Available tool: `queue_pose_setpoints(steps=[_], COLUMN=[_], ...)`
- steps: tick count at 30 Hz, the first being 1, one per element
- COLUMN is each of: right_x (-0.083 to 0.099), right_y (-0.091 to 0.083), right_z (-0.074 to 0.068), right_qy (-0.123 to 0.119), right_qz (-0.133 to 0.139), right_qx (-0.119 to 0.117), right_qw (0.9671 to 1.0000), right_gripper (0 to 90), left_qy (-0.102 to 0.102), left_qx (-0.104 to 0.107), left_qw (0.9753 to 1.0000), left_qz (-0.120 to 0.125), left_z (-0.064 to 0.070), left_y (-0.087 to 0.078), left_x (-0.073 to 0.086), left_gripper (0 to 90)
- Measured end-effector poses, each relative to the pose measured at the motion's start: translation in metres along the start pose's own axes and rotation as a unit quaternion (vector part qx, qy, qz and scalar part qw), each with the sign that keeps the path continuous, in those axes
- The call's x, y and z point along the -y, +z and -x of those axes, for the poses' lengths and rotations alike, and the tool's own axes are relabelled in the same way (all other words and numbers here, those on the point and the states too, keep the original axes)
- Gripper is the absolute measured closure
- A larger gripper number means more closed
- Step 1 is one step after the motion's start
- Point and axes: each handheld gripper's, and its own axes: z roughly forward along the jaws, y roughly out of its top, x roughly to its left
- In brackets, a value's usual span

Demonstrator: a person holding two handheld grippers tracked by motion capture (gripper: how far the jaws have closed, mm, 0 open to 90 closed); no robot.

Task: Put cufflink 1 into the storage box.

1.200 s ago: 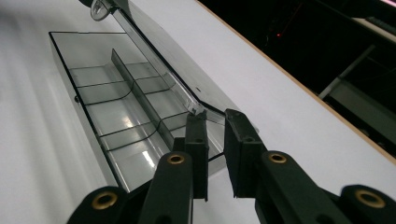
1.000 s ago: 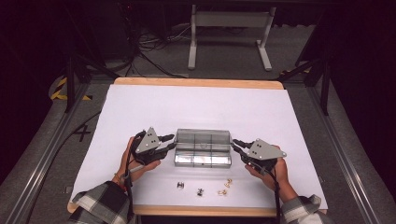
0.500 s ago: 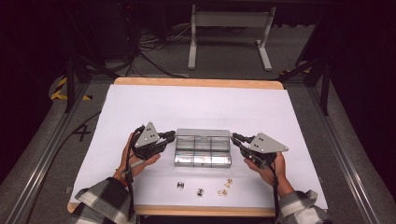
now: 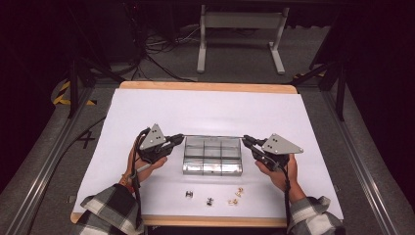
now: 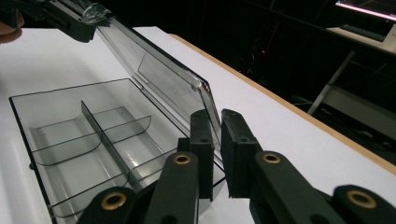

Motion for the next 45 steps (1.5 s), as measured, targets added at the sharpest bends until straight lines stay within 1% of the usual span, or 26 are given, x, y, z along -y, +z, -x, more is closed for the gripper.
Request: queue_pose_setpoints(steps=[1, 2, 3, 4, 5, 8, 10, 11, 12, 14, 15, 17, 23, 24, 27, 29, 30, 32, 34, 36, 41, 43, 44, 45], right_x=[0.000, 0.001, 0.001, 0.002, 0.002, 0.003, 0.005, 0.005, 0.005, 0.007, 0.007, 0.007, 0.008, 0.009, 0.010, 0.011, 0.011, 0.012, 0.013, 0.015, 0.019, 0.021, 0.021, 0.022], right_y=[0.001, 0.002, 0.002, 0.003, 0.004, 0.008, 0.011, 0.011, 0.013, 0.014, 0.014, 0.015, 0.019, 0.021, 0.023, 0.024, 0.025, 0.026, 0.029, 0.031, 0.035, 0.037, 0.038, 0.039], right_z=[0.001, 0.004, 0.004, 0.006, 0.008, 0.010, 0.013, 0.013, 0.014, 0.015, 0.015, 0.015, 0.017, 0.018, 0.018, 0.019, 0.019, 0.020, 0.020, 0.022, 0.023, 0.023, 0.023, 0.023], right_qy=[0.006, 0.027, 0.027, 0.042, 0.050, 0.054, 0.064, 0.064, 0.069, 0.072, 0.078, 0.077, 0.079, 0.079, 0.079, 0.079, 0.080, 0.084, 0.085, 0.092, 0.101, 0.105, 0.105, 0.105], right_qz=[0.002, 0.004, 0.004, 0.008, 0.009, 0.008, 0.012, 0.012, 0.012, 0.006, 0.007, 0.003, -0.002, -0.003, -0.006, -0.010, -0.012, -0.011, -0.016, -0.017, -0.024, -0.026, -0.027, -0.029], right_qx=[-0.003, -0.008, -0.008, -0.010, -0.011, -0.010, -0.012, -0.012, -0.013, -0.012, -0.012, -0.008, -0.005, -0.004, -0.005, -0.002, -0.001, -0.001, 0.002, 0.001, 0.001, 0.000, 0.002, 0.003], right_qw=[1.0000, 0.9996, 0.9996, 0.9990, 0.9987, 0.9985, 0.9978, 0.9978, 0.9975, 0.9973, 0.9968, 0.9970, 0.9969, 0.9969, 0.9968, 0.9968, 0.9967, 0.9964, 0.9962, 0.9956, 0.9946, 0.9942, 0.9941, 0.9941], right_gripper=[84.2, 84.0, 84.0, 84.1, 84.2, 84.2, 83.9, 83.9, 84.0, 84.3, 84.5, 85.0, 85.1, 85.0, 85.1, 85.2, 85.3, 85.5, 86.2, 86.3, 86.3, 86.3, 86.2, 86.2], left_qy=[-0.011, -0.011, -0.013, -0.018, -0.025, -0.028, -0.028, -0.028, -0.033, -0.032, -0.034, -0.037, -0.035, -0.040, -0.038, -0.043, -0.047, -0.048, -0.056, -0.052, -0.055, -0.056, -0.050, -0.051], left_qx=[0.005, 0.005, 0.005, 0.006, 0.007, 0.009, 0.005, 0.005, 0.006, 0.007, 0.009, 0.008, 0.008, 0.008, 0.006, 0.005, 0.007, 0.006, 0.005, 0.002, 0.003, 0.000, -0.004, -0.008], left_qw=[0.9999, 0.9999, 0.9999, 0.9998, 0.9996, 0.9994, 0.9994, 0.9994, 0.9992, 0.9993, 0.9991, 0.9990, 0.9990, 0.9988, 0.9989, 0.9987, 0.9985, 0.9985, 0.9981, 0.9984, 0.9982, 0.9983, 0.9987, 0.9987], left_qz=[0.007, 0.007, 0.009, 0.010, 0.014, 0.018, 0.017, 0.017, 0.020, 0.019, 0.023, 0.024, 0.025, 0.025, 0.025, 0.026, 0.026, 0.025, 0.027, 0.021, 0.023, 0.019, 0.010, 0.002], left_z=[-0.002, -0.002, -0.003, -0.004, -0.005, -0.007, -0.008, -0.008, -0.008, -0.010, -0.011, -0.011, -0.013, -0.013, -0.014, -0.015, -0.015, -0.018, -0.018, -0.019, -0.021, -0.020, -0.020, -0.020], left_y=[0.001, 0.001, 0.001, 0.002, 0.002, 0.003, 0.004, 0.004, 0.005, 0.005, 0.006, 0.006, 0.008, 0.009, 0.010, 0.012, 0.013, 0.014, 0.017, 0.018, 0.021, 0.023, 0.025, 0.028], left_x=[0.001, 0.001, 0.001, 0.000, 0.001, 0.001, -0.001, -0.001, -0.001, -0.001, -0.001, -0.001, -0.001, 0.000, 0.000, 0.000, 0.000, 0.000, 0.000, -0.001, 0.001, 0.001, 0.001, 0.002], left_gripper=[86.4, 86.3, 86.3, 86.4, 86.4, 86.6, 86.7, 86.7, 86.7, 86.6, 86.5, 86.5, 86.5, 86.5, 86.5, 86.3, 86.1, 86.0, 85.9, 85.7, 85.3, 85.3, 85.2, 85.0])
